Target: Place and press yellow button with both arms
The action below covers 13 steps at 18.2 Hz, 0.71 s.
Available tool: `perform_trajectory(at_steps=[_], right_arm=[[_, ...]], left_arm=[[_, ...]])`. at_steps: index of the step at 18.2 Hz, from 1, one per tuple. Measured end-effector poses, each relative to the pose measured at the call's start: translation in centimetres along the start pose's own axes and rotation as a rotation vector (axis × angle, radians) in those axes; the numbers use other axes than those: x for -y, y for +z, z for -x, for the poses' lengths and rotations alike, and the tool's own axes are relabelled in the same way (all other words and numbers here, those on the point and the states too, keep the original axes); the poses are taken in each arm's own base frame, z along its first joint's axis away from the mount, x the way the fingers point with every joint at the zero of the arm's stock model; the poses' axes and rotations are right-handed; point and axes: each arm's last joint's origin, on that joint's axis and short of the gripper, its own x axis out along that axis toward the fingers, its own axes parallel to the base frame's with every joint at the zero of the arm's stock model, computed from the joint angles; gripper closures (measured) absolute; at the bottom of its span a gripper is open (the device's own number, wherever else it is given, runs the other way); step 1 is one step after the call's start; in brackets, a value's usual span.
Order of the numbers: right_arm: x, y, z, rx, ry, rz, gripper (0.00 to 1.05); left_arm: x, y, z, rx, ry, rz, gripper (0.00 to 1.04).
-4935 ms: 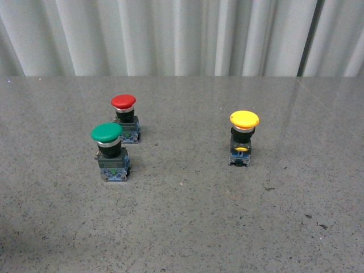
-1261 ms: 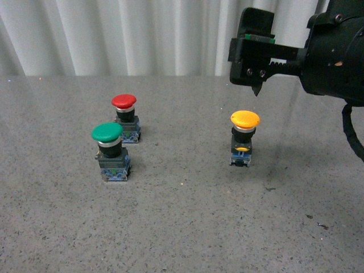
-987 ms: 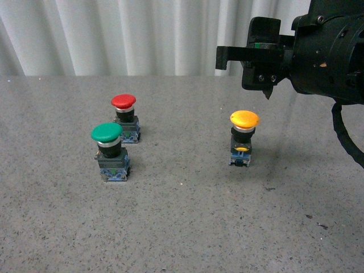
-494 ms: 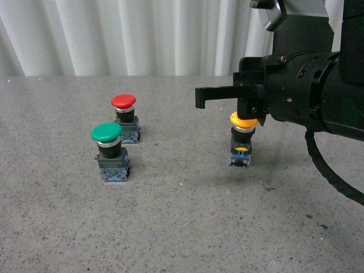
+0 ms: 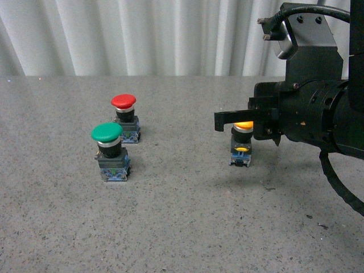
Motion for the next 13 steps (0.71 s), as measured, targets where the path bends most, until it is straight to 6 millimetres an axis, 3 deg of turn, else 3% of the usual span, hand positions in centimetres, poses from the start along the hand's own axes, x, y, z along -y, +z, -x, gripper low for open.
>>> perform_trajectory(at_steps=[13], right_arm=[[-0.36,0.07,-0.02,0.034,0.035,-0.005,1.03]], left_arm=[[0.00,0.00,0.00,0.000,0.000,0.000,0.07]])
